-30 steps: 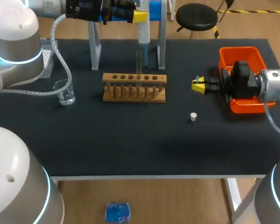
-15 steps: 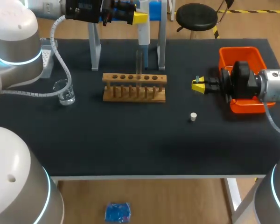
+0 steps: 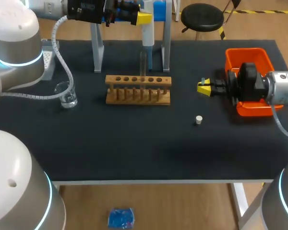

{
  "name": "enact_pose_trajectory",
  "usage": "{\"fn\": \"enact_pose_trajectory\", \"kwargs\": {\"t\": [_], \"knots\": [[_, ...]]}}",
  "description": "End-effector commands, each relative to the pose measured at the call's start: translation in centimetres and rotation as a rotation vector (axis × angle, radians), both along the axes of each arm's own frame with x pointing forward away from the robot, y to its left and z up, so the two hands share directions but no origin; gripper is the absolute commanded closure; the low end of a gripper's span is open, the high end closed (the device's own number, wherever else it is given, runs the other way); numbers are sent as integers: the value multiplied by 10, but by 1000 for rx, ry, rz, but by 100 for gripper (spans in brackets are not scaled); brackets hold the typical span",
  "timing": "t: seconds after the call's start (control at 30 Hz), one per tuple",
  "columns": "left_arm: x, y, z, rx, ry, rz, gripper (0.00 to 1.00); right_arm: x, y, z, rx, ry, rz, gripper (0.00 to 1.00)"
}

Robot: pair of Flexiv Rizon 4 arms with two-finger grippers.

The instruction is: Invert the test tube, pick up the pipette, mount the tip to pipette, aspirate from beaker and dispense into the tube, eject the tip, return the pipette, and cap with the stopper.

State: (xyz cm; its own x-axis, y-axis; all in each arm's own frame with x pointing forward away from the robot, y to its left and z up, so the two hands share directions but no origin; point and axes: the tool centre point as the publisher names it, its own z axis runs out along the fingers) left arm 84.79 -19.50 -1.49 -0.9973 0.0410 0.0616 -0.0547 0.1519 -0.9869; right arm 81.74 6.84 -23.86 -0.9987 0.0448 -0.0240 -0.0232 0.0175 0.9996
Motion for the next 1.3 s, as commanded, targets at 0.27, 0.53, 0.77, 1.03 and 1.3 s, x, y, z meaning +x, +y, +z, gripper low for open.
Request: {"fn": "enact_pose_trajectory", "kwargs": {"t": [0.27,0.53,0.77,1.03,1.3], "knots": [[1,0,0,0,0,-3,100,7,45,6,7,-62,27,100],[1,0,0,0,0,-3,100,25,85,-4,-14,-114,50,100],[1,0,0,0,0,-3,100,35,107,-3,-31,-157,61,100],[1,0,0,0,0,-3,100,40,122,0,-41,-166,76,100],[1,0,0,0,0,-3,100,45,134,5,-44,-176,87,100]]}}
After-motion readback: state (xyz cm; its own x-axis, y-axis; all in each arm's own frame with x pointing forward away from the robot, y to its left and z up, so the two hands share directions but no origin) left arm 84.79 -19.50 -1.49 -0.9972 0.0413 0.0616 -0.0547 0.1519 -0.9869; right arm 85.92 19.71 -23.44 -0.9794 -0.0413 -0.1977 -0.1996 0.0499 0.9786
